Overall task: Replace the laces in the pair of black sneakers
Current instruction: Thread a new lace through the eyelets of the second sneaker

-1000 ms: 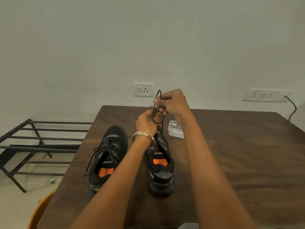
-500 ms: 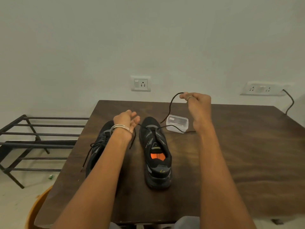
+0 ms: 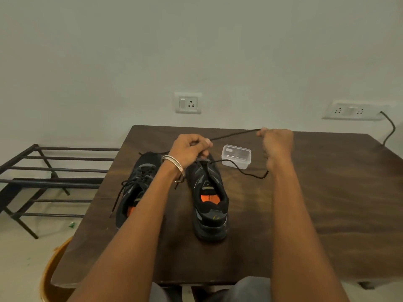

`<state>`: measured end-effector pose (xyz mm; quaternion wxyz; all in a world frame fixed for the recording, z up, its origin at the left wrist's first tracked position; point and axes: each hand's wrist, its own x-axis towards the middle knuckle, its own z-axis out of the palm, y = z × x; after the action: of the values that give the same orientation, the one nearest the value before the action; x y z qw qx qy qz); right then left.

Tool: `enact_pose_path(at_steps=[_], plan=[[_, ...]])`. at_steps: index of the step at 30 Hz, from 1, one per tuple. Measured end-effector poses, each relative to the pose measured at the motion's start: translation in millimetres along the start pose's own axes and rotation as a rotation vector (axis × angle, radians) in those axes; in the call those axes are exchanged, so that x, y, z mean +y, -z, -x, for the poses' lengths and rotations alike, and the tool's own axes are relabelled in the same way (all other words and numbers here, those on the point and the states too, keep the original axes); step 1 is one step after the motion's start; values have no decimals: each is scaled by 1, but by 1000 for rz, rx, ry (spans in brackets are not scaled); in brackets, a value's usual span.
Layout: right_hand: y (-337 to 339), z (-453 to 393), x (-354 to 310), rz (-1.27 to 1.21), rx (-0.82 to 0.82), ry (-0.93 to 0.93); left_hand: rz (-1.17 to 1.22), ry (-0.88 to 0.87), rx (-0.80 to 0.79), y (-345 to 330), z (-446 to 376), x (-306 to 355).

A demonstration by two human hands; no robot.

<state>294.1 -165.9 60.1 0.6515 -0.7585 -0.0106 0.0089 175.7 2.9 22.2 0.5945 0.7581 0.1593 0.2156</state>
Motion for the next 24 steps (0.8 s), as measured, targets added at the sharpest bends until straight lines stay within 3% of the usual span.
enact_pose_path(at_steps=[3, 5, 12, 14, 19, 22, 24], plan=[[15, -8, 14, 25, 226, -105, -141, 7, 72, 14, -4, -10], [22, -12, 25, 173, 247, -128, -248, 19, 116, 18, -6, -14], [-6, 1, 38, 821, -72, 10, -362, 70, 77, 4, -6, -15], [-20, 0, 37, 783, -190, 97, -322, 78, 62, -1, -6, -15], [-47, 22, 29, 556, -688, 335, -281, 11, 97, -11, -4, -12], [-58, 29, 31, 522, -674, 443, -293, 5, 123, -11, -4, -11], [-59, 28, 34, 436, -638, 381, -248, 47, 142, -11, -4, -12]])
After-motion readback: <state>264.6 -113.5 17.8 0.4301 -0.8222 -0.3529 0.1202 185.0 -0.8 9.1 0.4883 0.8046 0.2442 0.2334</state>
